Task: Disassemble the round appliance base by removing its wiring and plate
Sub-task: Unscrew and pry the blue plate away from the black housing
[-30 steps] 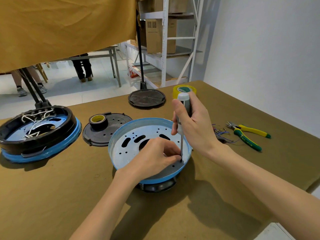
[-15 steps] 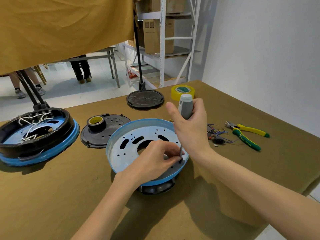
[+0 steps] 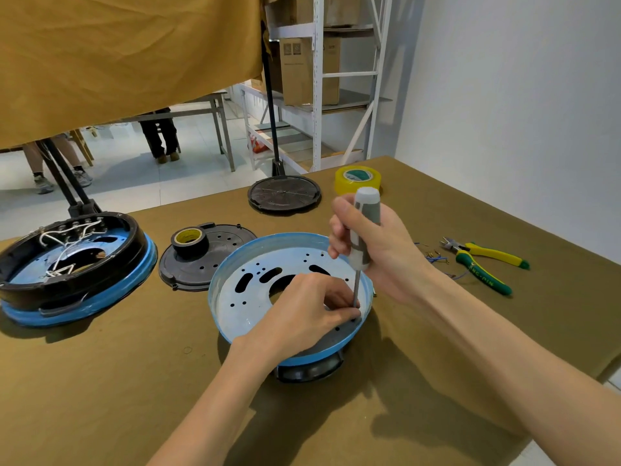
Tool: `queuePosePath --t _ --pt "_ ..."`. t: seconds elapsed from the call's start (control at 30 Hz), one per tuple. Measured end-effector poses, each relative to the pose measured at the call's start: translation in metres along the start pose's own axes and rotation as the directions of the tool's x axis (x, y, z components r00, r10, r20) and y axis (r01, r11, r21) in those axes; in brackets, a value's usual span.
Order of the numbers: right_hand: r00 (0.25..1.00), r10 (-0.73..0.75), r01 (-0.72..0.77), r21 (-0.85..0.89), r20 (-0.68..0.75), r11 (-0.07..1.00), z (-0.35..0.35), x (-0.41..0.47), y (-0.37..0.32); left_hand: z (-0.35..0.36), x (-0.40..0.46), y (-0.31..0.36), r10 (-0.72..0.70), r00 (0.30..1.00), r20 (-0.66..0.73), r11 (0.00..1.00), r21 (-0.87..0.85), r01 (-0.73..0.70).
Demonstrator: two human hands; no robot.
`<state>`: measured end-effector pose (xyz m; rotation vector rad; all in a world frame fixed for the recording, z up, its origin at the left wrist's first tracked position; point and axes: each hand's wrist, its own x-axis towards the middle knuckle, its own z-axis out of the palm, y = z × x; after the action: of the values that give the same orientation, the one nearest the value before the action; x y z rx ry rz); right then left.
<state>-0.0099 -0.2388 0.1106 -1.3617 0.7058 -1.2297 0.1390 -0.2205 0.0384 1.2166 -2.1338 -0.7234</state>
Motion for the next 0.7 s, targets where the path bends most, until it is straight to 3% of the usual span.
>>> queuePosePath --t 0.1,0.33,0.7 --pt "0.999 -0.021 0.018 -0.067 -0.043 0.998 -0.0022 0.0002 0.0018 -0.0014 0.0012 0.0002 -0.005 0.999 0.052 1.0 -0.031 0.006" --pt "0.999 0.034 -0.035 -0.005 -0.024 0.999 0.0046 0.0028 -0.0004 -0.0077 0.0001 -0.0008 -0.011 0.994 0.105 0.999 -0.047 0.016" --pt "0.998 -0.036 0.035 -0.024 -0.06 0.999 0.0042 0.0081 -0.0017 -0.007 0.0033 -0.0027 0.032 0.988 0.148 0.991 0.121 -0.05"
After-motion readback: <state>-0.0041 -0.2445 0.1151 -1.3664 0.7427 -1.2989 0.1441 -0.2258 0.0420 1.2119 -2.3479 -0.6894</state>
